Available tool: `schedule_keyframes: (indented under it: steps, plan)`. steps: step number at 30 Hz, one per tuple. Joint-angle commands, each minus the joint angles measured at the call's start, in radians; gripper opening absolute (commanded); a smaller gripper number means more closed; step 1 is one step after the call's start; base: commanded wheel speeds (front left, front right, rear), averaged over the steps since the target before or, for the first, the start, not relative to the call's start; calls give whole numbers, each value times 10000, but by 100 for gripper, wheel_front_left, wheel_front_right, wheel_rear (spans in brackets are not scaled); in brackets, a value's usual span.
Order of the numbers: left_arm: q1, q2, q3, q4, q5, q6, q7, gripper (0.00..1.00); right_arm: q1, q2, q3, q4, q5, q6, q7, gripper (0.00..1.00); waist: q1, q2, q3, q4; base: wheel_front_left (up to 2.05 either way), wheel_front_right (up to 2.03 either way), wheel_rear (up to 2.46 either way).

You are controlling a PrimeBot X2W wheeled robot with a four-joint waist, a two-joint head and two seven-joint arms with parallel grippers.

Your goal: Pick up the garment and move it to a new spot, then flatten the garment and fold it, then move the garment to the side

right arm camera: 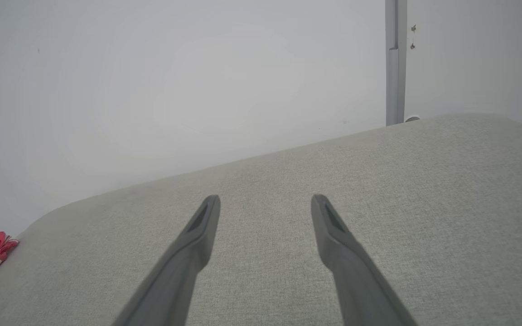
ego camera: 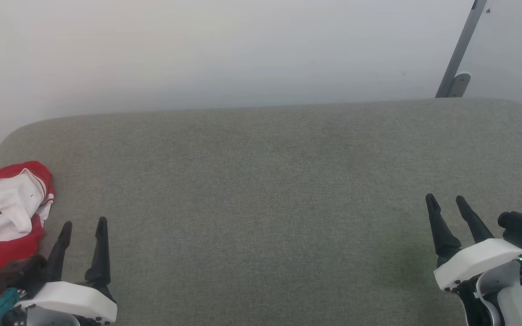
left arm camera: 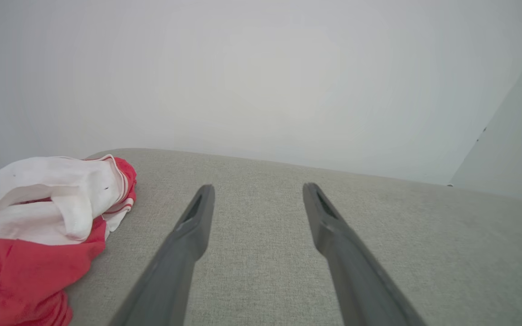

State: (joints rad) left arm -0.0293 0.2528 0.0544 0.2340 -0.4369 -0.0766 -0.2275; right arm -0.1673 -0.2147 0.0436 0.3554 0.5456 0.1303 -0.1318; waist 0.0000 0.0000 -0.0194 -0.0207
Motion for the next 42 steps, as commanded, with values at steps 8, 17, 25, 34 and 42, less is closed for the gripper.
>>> schedule_keyframes:
  steps: [8,17,25,34,42]
  plan:
    - [63,109,-2,-12,575,-99,-215,100,-65,-86,71,-80,-635,7,-174,100,0,0,-8,-24,0,0,0]
    - [71,201,104,83,979,-157,-370,100,-86,-179,174,-118,-1131,6,-344,100,0,0,-22,-57,0,0,0]
    - [41,185,163,205,888,-240,-382,100,-18,-175,167,-154,-1188,6,-353,100,0,0,-19,-41,0,0,0]
    - [13,165,229,326,803,-299,-382,100,20,-175,160,-168,-1169,6,-375,100,0,0,9,-51,0,0,0]
    - [-65,111,287,366,769,-341,-382,100,82,-155,71,-191,-1202,6,-445,100,0,0,39,-46,0,0,0]
